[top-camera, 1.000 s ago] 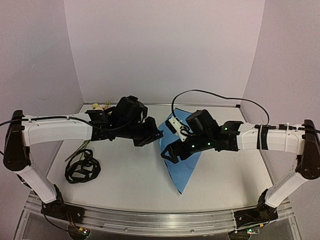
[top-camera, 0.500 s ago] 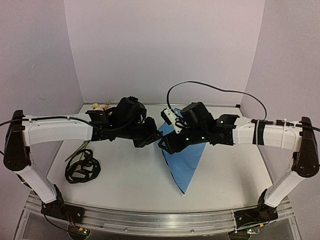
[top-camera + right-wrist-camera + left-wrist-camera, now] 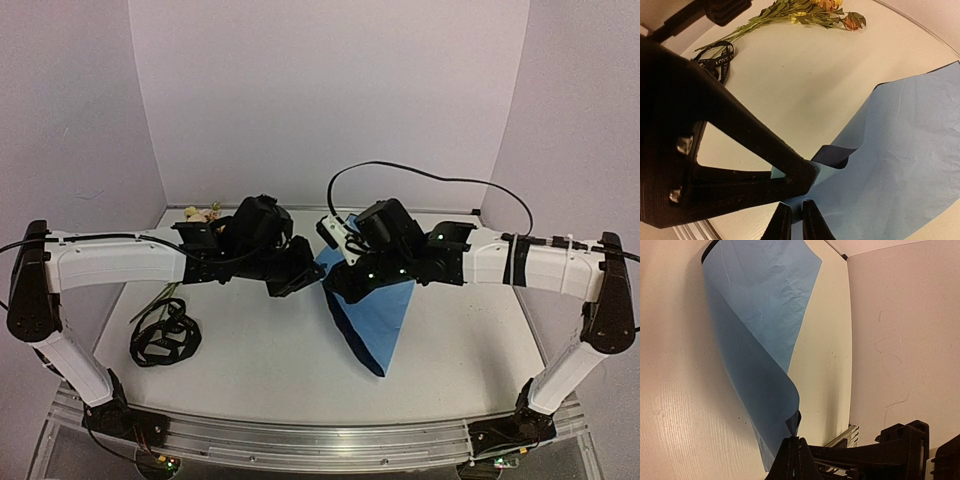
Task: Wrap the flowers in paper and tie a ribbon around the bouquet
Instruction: Pass from the left arm to the right, then unfold the folded wrapping paper at the center of the board.
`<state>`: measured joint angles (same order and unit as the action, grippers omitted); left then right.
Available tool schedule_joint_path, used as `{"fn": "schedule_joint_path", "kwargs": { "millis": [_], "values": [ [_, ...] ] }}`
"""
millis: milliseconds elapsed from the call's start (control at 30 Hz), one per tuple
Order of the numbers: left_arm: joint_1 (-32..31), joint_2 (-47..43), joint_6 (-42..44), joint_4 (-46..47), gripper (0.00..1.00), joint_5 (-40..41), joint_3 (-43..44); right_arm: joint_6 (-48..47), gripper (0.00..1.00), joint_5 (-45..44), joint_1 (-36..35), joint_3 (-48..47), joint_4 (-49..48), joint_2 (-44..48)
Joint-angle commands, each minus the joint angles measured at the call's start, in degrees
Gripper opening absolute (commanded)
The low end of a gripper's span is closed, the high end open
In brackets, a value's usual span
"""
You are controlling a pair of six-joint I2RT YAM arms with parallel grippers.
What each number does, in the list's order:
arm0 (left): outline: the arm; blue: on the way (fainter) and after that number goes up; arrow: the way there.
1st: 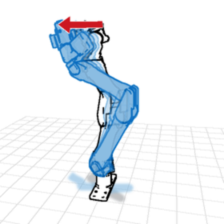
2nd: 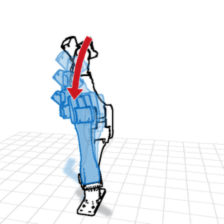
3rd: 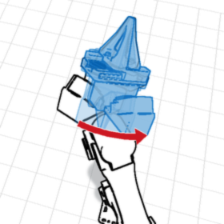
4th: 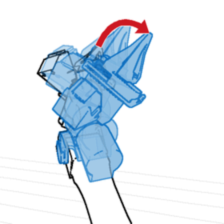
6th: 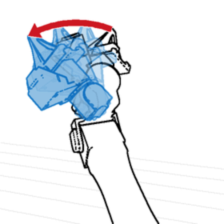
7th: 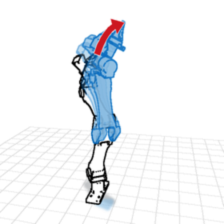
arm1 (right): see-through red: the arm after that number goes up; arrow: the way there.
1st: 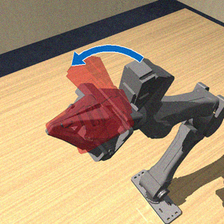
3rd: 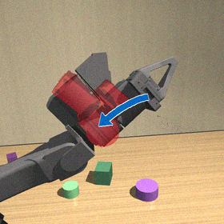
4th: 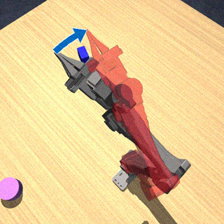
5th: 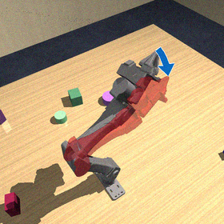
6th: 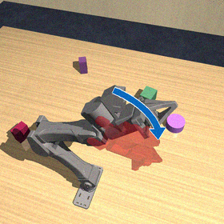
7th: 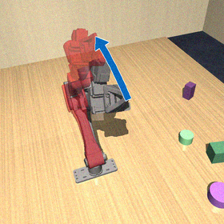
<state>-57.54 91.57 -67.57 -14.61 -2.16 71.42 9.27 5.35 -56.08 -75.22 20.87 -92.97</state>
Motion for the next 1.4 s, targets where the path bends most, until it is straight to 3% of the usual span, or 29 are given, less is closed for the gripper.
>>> {"fn": "schedule_joint_path", "kwargs": {
  "millis": [0,33,67,100,200,267,500,700,900,1367],
  "values": [
    [0.40,-2.90,0.64,-0.49,0.08,1.20,-0.88,0.37,0.00,-2.57,0.35,-3.18,4.18,-1.15],
    [0.41,-3.36,0.81,-0.50,0.17,1.51,-1.26,0.43,0.00,-2.71,0.35,-3.52,4.58,-1.23],
    [0.36,-4.07,0.81,-0.51,0.36,2.28,-1.90,0.52,0.00,-2.93,0.35,-3.67,4.90,-1.25],
    [0.56,-4.81,0.79,-0.48,0.48,3.35,-2.61,0.80,0.00,-3.38,0.31,-3.75,5.08,-1.25],
    [1.88,-8.07,-0.21,-0.72,0.78,5.31,-5.66,2.19,0.00,-5.27,0.35,-3.62,5.31,-1.17],
    [4.02,-10.16,-1.95,-0.70,0.84,5.61,-9.12,3.72,0.00,-7.46,0.34,-3.34,5.33,-0.92],
    [12.51,-14.07,-4.02,7.07,0.87,-2.96,-22.13,8.58,0.00,-13.71,0.35,-0.63,3.54,0.97],
    [13.95,-5.85,0.30,7.06,0.86,-11.29,-22.73,12.64,0.00,-22.70,-0.09,4.58,-1.11,4.81],
    [13.21,0.76,-0.41,14.21,0.84,-21.88,-27.00,14.66,0.00,-27.43,-1.21,7.67,-6.65,5.83],
    [11.80,9.28,-6.65,28.02,0.90,-30.97,-27.21,15.29,0.00,-30.13,-1.87,-6.69,-5.73,0.42]
  ]
}}
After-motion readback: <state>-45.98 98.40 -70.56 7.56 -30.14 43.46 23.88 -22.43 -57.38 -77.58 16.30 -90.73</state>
